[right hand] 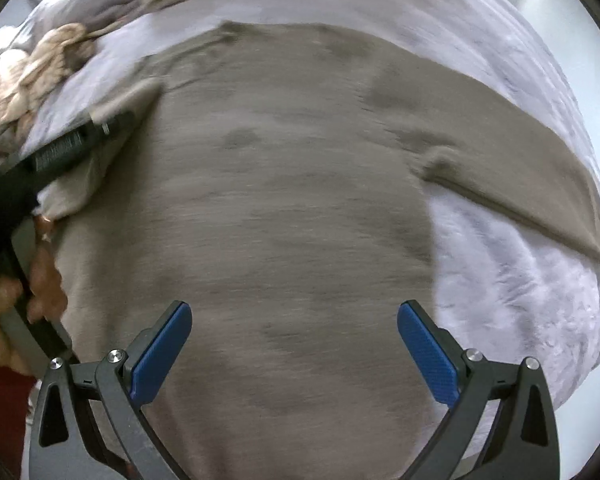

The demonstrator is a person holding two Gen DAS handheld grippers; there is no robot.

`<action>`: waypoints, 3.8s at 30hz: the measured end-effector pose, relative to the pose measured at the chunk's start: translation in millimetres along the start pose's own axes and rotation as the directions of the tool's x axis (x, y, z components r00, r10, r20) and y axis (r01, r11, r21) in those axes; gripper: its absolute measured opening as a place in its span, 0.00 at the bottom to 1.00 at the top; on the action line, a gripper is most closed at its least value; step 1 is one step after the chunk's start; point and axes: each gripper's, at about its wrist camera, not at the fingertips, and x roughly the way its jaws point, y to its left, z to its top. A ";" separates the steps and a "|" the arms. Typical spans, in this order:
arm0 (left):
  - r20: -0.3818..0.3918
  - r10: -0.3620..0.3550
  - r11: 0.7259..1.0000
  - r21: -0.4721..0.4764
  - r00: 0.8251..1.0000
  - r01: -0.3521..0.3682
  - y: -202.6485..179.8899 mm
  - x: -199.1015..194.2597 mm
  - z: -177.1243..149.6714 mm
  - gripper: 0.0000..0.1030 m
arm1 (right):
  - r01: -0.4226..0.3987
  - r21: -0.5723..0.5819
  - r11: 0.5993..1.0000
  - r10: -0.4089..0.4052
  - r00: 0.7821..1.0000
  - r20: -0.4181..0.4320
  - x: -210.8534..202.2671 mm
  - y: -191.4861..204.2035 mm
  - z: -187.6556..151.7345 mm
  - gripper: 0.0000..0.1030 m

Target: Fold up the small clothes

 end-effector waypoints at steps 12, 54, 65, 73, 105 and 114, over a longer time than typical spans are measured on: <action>0.018 0.309 0.935 -0.191 0.951 -0.300 118.7 -83.9 -60.4 0.72 | 0.060 -0.491 0.869 0.087 0.959 0.271 -26.9 143.8 75.5 0.99; -0.117 0.046 0.951 -0.300 0.992 -0.080 198.8 -2.5 31.9 0.73 | -0.415 0.307 0.856 0.356 0.905 0.231 56.9 -49.9 99.0 0.75; -0.045 0.049 0.961 -0.269 0.998 -0.060 194.5 -2.9 53.3 0.09 | -0.435 0.268 0.860 0.370 0.892 0.260 46.8 -45.0 117.4 0.08; -0.079 0.091 0.960 -0.259 0.993 -0.109 214.1 16.4 46.3 0.10 | -0.383 0.204 0.901 0.340 0.915 0.216 72.4 -40.7 124.9 0.08; -0.201 -0.012 0.954 -0.295 0.979 -0.049 163.1 -19.3 -38.5 0.18 | -0.496 0.247 0.832 0.484 0.868 0.115 29.9 -16.6 21.8 0.55; -0.183 0.100 0.957 -0.251 0.978 -0.145 152.8 -35.1 -47.7 0.18 | -0.462 0.260 0.848 0.451 0.887 0.101 25.9 -29.3 10.2 0.55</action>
